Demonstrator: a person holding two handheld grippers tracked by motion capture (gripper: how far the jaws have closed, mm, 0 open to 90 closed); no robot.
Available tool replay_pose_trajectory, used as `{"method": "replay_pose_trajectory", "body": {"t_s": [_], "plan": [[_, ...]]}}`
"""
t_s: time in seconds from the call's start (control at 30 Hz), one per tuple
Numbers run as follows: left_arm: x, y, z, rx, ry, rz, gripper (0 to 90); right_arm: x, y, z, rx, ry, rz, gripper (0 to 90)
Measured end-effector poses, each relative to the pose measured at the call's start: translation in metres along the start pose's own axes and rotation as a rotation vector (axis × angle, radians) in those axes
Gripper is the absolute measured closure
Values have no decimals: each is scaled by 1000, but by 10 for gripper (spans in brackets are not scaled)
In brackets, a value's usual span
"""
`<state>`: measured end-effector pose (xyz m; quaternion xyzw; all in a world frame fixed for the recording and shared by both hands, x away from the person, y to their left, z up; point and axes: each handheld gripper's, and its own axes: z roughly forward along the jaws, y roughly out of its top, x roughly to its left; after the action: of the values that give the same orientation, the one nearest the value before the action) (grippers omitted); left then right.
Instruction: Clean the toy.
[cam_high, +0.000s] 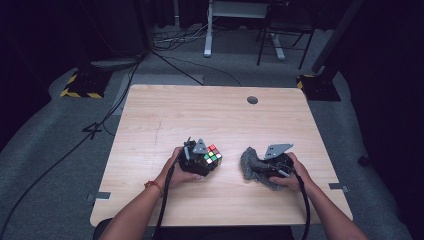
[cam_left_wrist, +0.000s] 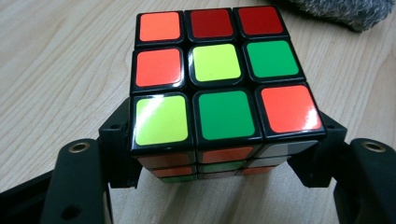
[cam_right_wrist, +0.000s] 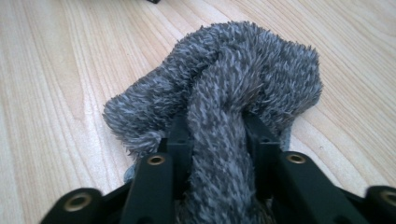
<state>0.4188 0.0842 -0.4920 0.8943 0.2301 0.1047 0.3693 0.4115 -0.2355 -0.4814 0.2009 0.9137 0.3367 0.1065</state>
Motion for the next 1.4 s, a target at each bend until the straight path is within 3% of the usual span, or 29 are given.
{"method": "replay_pose_trajectory", "body": {"t_s": [0.23,0.4,0.5,0.67,0.9,1.1,1.2,1.27,1.4], "plan": [[-10,7,-4,28,-23,76,326,-4,0,-8,-36,5,13,751],[-28,19,-12,3,-71,157,332,-2,7,-24,-118,29,18,751],[-36,25,-14,-19,-104,179,334,4,14,-32,-160,42,5,751],[-46,30,-11,6,-135,224,336,14,26,-43,-222,72,-18,755],[-61,37,-6,37,-132,271,336,30,41,-46,-264,119,-48,756],[-75,47,-4,37,-136,311,336,55,61,-40,-244,169,-110,756],[-82,49,-2,51,-135,335,336,63,67,-34,-222,167,-127,755],[-83,48,-2,59,-142,334,336,67,70,-32,-206,138,-152,754],[-83,46,-4,66,-140,332,338,66,69,-32,-188,117,-149,756]]}}
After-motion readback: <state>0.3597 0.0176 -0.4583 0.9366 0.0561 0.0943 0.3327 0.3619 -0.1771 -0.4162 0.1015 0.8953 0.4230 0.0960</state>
